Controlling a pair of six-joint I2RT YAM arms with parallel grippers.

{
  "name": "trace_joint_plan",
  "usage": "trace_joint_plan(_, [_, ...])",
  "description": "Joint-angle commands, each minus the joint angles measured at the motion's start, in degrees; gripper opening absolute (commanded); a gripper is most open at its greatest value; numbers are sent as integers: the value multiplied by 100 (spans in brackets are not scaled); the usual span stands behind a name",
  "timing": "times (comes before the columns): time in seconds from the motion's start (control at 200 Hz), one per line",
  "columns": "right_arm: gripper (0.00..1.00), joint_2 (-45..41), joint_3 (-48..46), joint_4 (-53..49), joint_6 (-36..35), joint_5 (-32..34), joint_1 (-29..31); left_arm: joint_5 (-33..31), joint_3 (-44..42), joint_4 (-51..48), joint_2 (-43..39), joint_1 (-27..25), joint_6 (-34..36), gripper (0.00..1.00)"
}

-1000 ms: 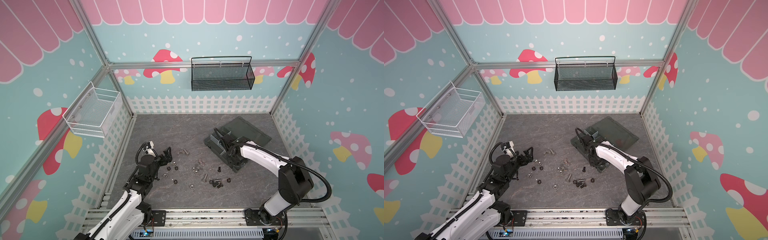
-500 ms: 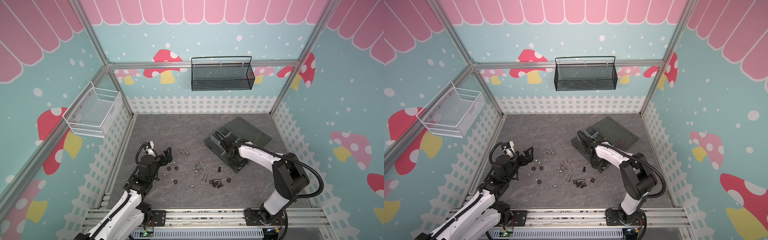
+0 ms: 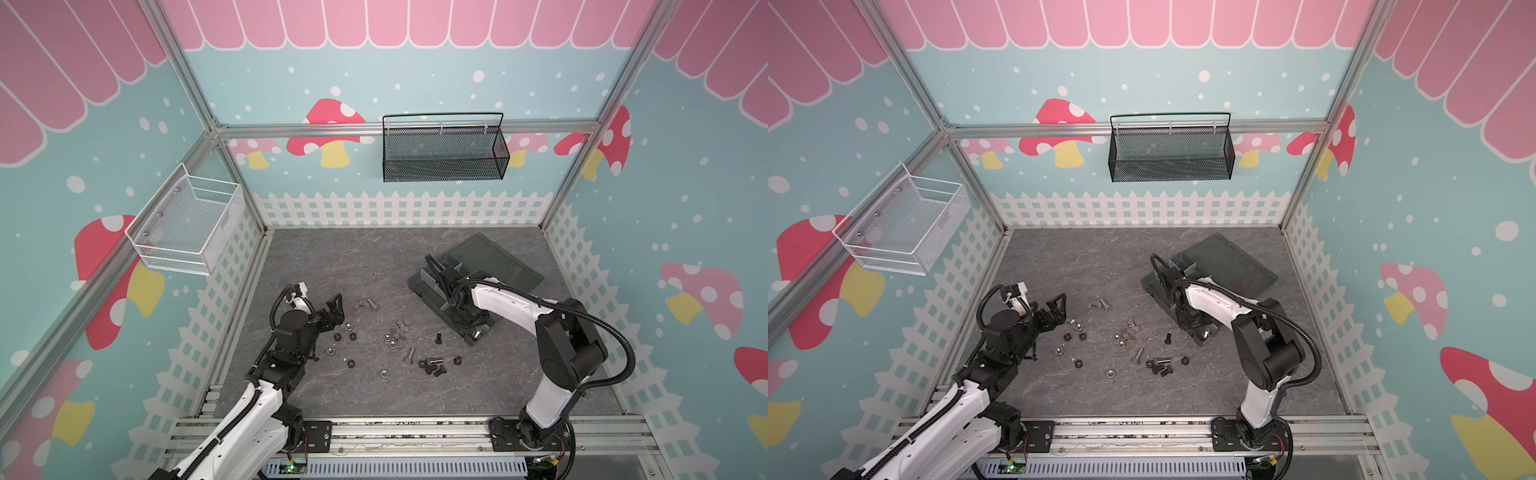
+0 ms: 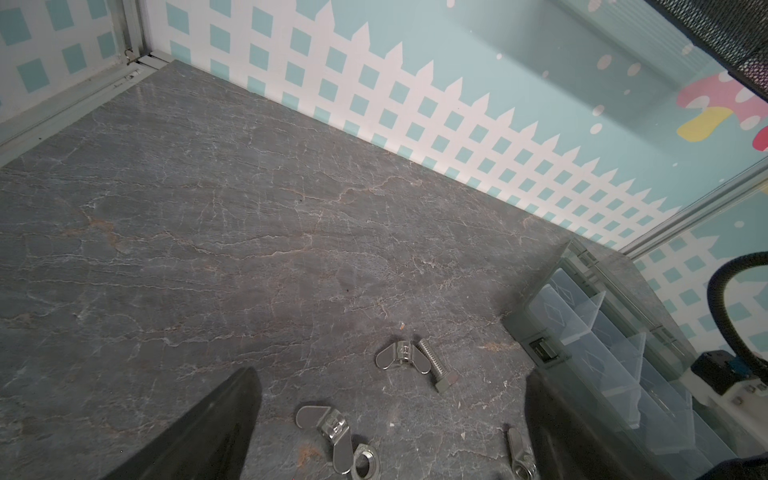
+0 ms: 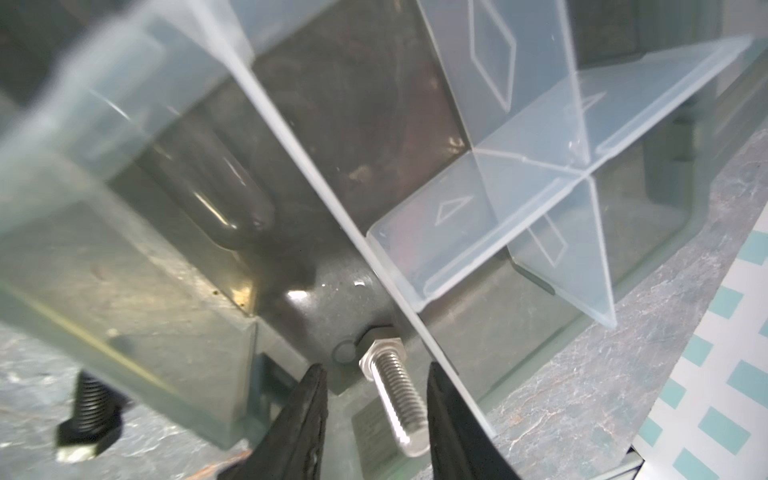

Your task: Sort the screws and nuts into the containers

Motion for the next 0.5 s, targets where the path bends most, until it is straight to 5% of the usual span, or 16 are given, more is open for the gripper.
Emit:
trace_joint_plan(0.0, [41,-113,142,-14,-27,43,-4,-30,97,-49,-52,-23,1,100])
trace_joint_plan(0.315, [36,-642,135,351,-214,-691,79,-12,114,-45,-8,-21,-61,100])
trace_joint_plan(0.49, [38,-779,270,435,-215,-1041,681,-39,141,-77,-38,-23,-92,100])
